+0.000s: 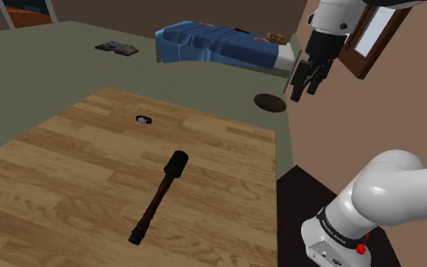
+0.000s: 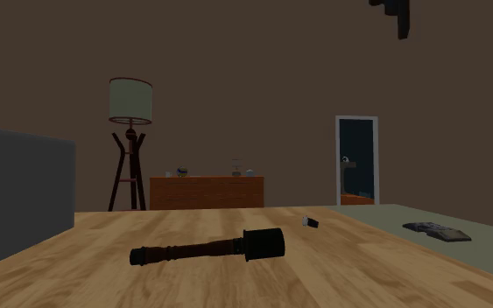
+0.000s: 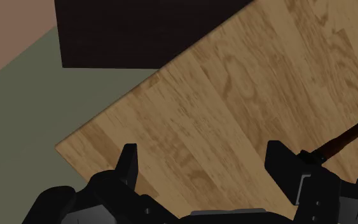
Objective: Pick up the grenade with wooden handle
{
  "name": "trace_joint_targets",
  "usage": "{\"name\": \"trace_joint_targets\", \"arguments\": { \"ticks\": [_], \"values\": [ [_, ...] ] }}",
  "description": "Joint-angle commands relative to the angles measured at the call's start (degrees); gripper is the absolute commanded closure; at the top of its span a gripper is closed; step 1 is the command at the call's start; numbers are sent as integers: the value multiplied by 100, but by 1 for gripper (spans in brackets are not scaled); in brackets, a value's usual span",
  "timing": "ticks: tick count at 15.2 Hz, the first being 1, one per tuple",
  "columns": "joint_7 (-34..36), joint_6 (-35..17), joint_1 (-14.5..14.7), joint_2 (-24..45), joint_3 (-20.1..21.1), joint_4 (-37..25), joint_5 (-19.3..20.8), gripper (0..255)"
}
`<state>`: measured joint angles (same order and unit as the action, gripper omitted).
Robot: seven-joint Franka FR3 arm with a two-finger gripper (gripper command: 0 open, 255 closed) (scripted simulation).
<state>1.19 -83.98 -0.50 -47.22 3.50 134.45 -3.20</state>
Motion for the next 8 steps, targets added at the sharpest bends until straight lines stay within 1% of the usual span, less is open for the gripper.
{"name": "trace_joint_targets", "arguments": {
  "ticks": [1, 5, 8],
  "values": [
    [0, 0, 0, 0, 0, 0, 0, 0],
    [966, -342, -7, -134, 612, 420, -453, 0],
    [1684, -641, -10, -110, 1101, 635, -804, 0]
  ]
}}
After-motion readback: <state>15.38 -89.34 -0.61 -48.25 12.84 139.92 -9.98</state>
